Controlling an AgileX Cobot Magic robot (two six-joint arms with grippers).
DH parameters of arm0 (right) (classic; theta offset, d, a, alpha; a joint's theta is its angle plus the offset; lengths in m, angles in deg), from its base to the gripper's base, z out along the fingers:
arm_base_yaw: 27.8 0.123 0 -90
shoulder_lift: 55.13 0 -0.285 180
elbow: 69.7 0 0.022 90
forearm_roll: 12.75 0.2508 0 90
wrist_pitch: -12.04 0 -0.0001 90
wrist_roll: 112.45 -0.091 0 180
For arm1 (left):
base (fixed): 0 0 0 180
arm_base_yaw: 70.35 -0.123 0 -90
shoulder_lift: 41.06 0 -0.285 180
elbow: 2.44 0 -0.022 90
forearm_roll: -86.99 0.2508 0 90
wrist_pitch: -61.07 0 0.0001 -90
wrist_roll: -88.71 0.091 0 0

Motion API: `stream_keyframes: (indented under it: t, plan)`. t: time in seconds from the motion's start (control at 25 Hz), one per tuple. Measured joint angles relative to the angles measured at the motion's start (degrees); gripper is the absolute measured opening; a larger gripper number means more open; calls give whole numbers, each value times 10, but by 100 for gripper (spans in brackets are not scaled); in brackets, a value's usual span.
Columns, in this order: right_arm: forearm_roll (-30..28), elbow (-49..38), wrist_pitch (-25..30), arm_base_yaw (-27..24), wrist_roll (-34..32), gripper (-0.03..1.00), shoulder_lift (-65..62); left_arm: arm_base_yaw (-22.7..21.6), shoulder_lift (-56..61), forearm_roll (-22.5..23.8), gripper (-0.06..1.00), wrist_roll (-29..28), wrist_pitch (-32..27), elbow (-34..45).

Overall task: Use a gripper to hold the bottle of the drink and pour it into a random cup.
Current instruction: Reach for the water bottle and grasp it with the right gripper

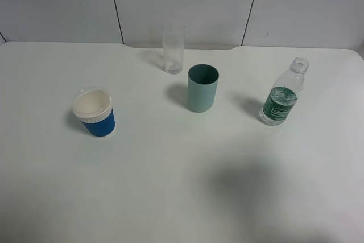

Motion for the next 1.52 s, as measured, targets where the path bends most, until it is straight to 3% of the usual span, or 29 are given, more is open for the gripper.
stream_keyframes:
  t: [0.24, 0.64, 1.12, 1.32, 1.52]
  plan:
    - [2, 1, -72, 0, 8, 82, 96, 0, 0, 0, 99, 0, 0, 0]
    - [-17, -4, -122, 0, 12, 82, 176, 0, 0, 0, 99, 0, 0, 0]
    - [-15, -110, -244, 0, 12, 82, 184, 0, 0, 0, 99, 0, 0, 0]
    - [0, -121, -266, 0, 12, 82, 194, 0, 0, 0, 99, 0, 0, 0]
    - [20, -121, -268, 0, 12, 82, 281, 0, 0, 0, 99, 0, 0, 0]
